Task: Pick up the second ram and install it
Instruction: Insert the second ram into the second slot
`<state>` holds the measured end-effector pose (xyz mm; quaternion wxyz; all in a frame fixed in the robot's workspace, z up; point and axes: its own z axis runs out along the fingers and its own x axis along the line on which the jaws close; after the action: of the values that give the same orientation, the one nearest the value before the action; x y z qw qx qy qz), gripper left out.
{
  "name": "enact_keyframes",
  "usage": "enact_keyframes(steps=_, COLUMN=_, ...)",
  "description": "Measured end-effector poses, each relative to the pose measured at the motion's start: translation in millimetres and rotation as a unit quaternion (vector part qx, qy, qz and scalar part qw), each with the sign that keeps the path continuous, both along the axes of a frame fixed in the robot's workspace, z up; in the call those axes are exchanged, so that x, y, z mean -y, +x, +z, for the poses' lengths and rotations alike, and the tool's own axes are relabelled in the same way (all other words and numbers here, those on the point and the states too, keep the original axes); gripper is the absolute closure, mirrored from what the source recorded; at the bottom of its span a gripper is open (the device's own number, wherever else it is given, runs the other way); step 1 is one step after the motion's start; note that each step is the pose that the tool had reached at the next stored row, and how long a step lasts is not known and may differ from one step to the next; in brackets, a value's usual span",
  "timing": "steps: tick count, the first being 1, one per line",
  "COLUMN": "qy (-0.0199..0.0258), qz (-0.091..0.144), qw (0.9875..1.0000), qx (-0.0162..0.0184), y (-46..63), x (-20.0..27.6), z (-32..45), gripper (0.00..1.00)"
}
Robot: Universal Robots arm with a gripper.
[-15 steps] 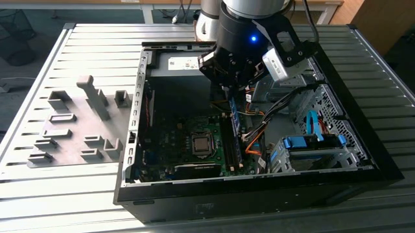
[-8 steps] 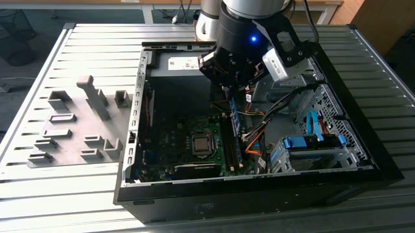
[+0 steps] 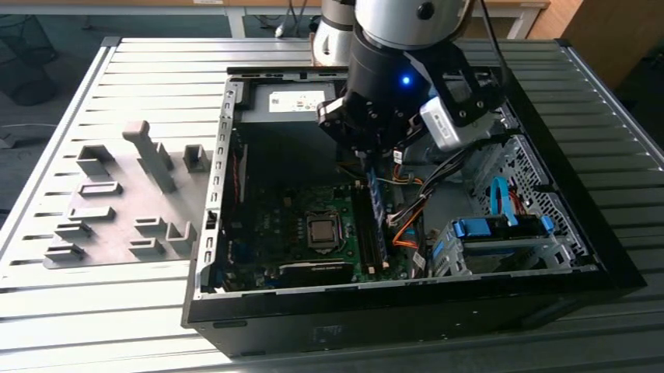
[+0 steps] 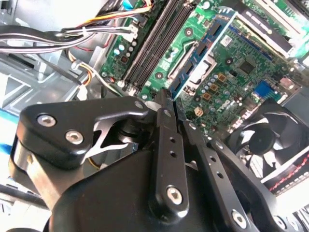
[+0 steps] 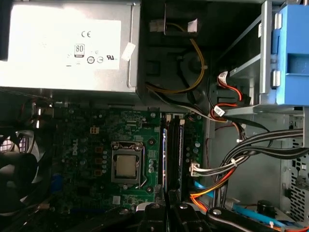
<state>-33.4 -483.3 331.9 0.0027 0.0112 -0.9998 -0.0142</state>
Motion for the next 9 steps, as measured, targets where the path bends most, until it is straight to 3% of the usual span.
enact_keyframes(steps=9, qy=0.0000, qz=-0.002, qw=1.0000, qx=0.0000, y=0.0, x=0.2, z=-16.5, gripper=0.86)
